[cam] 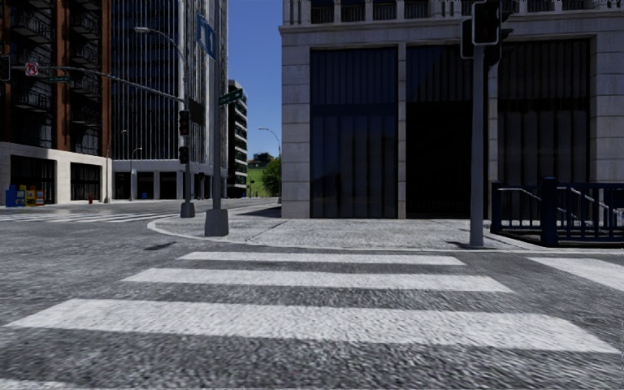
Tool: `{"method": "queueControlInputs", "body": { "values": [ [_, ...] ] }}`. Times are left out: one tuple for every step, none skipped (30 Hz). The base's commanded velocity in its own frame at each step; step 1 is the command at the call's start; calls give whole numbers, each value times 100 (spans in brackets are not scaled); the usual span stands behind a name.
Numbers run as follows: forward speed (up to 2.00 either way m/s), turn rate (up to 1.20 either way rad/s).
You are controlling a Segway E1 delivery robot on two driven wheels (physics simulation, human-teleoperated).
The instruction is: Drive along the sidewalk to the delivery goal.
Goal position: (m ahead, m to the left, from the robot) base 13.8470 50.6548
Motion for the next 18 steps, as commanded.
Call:
{"method": "queueControlInputs", "body": {
  "values": [
    [200, 5],
    [200, 0],
    [200, 0],
    [200, 0],
    [200, 0],
    [200, 0],
    [200, 0],
    [200, 0],
    [200, 0],
    [200, 0],
    [200, 0],
    [200, 0],
    [200, 0],
    [200, 0],
    [200, 0],
    [200, 0],
    [200, 0],
    [200, 0]
  ]
}}
